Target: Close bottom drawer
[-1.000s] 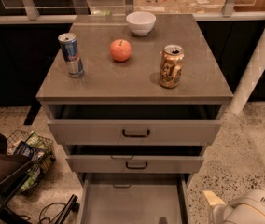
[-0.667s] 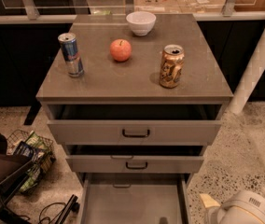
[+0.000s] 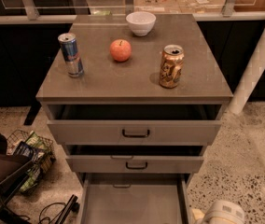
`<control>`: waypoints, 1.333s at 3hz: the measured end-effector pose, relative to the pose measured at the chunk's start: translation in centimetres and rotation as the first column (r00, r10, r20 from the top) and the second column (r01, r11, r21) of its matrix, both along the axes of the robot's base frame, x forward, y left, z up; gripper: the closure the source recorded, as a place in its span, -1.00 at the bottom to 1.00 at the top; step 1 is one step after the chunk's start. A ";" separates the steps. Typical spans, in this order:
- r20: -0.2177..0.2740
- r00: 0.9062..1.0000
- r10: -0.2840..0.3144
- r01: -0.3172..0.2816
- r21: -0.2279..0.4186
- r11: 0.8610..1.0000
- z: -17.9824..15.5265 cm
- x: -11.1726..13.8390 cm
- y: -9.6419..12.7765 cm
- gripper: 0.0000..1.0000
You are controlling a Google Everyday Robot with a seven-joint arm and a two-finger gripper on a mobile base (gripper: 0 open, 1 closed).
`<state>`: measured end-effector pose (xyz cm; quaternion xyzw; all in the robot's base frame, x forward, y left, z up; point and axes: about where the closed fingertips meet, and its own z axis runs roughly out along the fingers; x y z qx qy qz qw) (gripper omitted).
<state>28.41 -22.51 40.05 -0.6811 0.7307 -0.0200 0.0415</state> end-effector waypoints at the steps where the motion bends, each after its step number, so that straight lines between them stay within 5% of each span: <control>1: -0.025 0.998 -0.063 0.064 0.019 0.998 -5.2 -0.4 0.9 -1.00; 2: 0.009 1.000 -0.030 0.030 0.059 0.998 -13.7 -0.4 3.5 -1.00; 4: 0.016 1.000 -0.020 0.019 0.096 0.995 -14.9 -0.1 4.4 -1.00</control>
Offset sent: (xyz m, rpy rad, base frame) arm 0.0076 0.0397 -0.1645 0.0521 -0.0450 -0.0005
